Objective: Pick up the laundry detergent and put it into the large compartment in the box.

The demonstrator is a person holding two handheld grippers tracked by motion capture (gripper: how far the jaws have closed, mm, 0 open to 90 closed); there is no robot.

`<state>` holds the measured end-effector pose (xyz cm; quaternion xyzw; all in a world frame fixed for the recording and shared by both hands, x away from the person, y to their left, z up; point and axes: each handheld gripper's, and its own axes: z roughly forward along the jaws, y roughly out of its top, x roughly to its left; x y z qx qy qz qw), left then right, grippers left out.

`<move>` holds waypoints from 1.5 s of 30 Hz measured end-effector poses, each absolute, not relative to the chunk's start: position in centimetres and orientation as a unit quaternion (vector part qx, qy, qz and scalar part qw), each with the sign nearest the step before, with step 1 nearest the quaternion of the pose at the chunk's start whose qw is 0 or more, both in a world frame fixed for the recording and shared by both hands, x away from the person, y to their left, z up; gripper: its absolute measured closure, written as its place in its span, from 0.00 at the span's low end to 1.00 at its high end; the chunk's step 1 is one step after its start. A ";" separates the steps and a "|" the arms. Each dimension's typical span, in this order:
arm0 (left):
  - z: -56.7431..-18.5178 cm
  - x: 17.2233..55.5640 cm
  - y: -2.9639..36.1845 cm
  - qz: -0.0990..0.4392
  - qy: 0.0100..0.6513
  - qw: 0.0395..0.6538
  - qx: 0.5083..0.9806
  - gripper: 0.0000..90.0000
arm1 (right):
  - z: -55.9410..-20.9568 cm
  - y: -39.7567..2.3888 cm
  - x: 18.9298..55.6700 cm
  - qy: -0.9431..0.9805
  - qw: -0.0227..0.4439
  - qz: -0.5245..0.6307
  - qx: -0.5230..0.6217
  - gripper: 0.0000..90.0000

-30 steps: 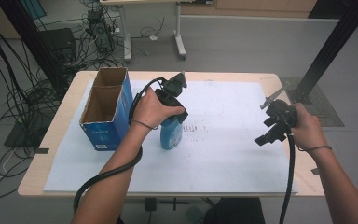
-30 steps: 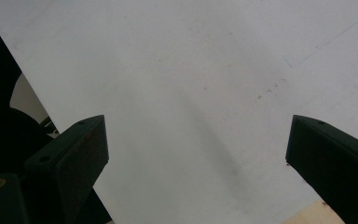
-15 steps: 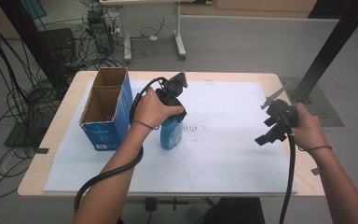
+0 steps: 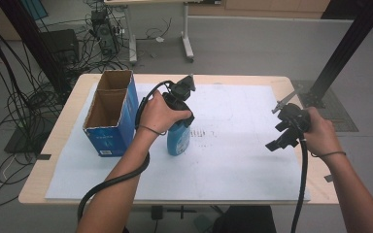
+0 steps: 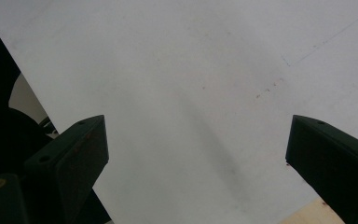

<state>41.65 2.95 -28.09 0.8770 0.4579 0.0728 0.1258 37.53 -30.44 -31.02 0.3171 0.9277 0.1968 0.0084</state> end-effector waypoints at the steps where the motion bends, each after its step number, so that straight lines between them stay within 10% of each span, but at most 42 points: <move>1: -28.1 41.7 3.0 0.073 0.458 0.126 0.877 0.41 | -31.0 -30.4 37.5 0.928 0.009 0.197 0.315 0.06; 45: -28.1 41.6 2.9 0.074 0.460 0.124 0.876 0.41 | -30.9 -30.1 37.4 0.926 0.008 0.199 0.321 0.06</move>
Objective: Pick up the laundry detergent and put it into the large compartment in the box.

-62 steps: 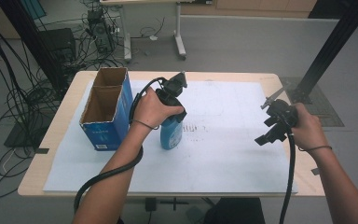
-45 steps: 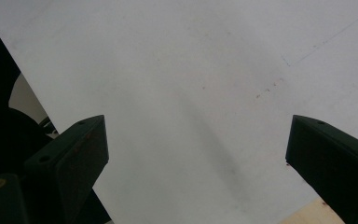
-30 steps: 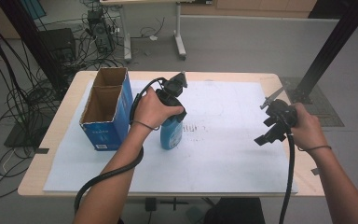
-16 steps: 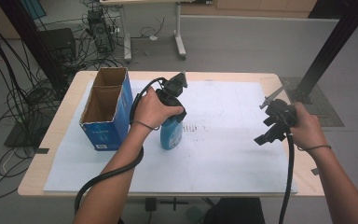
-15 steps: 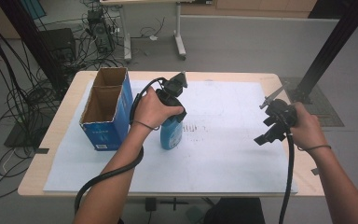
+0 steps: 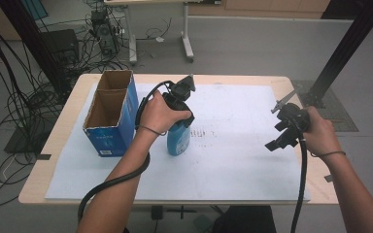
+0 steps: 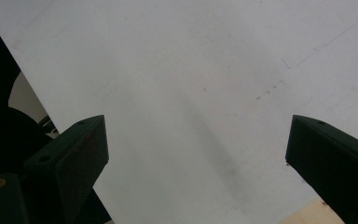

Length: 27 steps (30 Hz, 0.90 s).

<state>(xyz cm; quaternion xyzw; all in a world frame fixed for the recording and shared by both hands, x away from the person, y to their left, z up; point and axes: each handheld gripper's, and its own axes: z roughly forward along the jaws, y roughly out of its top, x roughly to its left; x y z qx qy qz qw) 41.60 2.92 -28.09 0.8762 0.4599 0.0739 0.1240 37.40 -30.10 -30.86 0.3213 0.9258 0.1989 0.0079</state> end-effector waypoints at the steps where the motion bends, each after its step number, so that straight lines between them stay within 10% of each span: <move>1: -28.1 41.6 2.9 0.074 0.461 0.124 0.876 0.41 | -30.9 -30.2 37.5 0.930 0.011 0.194 0.310 0.06; 27: -28.1 41.5 2.9 0.076 0.460 0.124 0.876 0.41 | -30.6 -29.9 37.7 0.933 0.012 0.191 0.304 0.06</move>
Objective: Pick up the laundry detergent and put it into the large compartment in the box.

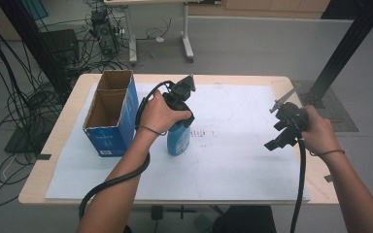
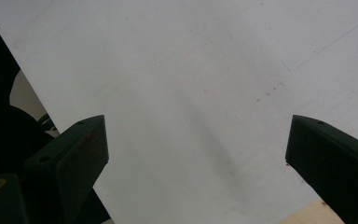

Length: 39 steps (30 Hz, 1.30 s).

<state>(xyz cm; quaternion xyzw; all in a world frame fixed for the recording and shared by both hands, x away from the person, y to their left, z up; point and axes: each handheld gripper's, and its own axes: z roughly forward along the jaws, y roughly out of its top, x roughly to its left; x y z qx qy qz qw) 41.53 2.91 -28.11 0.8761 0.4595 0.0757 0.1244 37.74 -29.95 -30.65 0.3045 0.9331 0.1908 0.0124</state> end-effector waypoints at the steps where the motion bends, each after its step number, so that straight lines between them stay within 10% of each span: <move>1: -28.1 41.5 2.9 0.076 0.459 0.123 0.877 0.41 | -30.6 -29.9 37.8 0.933 0.012 0.190 0.304 0.06; 39: -28.0 41.3 2.9 0.080 0.463 0.125 0.874 0.42 | -30.7 -30.0 38.3 0.930 0.007 0.195 0.310 0.06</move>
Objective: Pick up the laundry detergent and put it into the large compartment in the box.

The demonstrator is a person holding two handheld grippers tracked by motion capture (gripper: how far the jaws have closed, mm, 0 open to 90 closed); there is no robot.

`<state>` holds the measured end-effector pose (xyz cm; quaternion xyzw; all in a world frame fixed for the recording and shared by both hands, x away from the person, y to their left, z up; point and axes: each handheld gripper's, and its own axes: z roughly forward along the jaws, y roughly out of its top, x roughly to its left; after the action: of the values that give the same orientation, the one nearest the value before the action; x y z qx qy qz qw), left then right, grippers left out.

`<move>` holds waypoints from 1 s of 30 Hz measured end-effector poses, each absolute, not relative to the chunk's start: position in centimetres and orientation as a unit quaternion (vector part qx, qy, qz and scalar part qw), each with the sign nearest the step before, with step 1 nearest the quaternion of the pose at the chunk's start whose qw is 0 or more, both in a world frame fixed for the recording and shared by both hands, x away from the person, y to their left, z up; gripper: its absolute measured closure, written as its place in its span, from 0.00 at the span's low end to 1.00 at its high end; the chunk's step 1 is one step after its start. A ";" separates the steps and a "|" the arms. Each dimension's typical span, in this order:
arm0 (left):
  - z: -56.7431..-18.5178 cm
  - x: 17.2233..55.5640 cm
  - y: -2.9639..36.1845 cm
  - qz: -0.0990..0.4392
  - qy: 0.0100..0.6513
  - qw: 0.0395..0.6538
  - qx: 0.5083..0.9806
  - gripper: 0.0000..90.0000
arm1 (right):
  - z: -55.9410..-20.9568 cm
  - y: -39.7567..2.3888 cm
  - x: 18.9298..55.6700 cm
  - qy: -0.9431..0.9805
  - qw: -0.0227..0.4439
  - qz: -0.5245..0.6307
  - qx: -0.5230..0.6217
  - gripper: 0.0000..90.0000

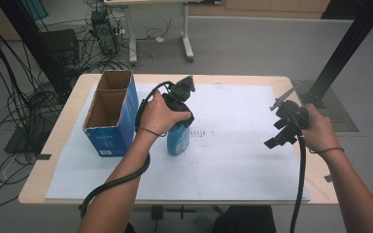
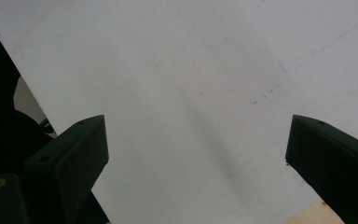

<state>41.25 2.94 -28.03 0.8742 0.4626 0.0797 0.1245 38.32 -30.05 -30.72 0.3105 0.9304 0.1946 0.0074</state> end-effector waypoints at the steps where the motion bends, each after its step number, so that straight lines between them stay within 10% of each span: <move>1: -28.0 41.3 3.0 0.077 0.462 0.124 0.875 0.42 | -30.8 -30.0 38.3 0.930 0.007 0.196 0.310 0.06; 30: -17.5 39.4 1.8 0.115 0.428 0.158 0.882 0.42 | -30.5 -28.3 38.5 0.937 0.011 0.187 0.297 0.06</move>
<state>39.39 1.81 -17.54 0.8822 0.4284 0.1147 0.1582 38.53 -28.30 -30.46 0.2966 0.9365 0.1866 0.0114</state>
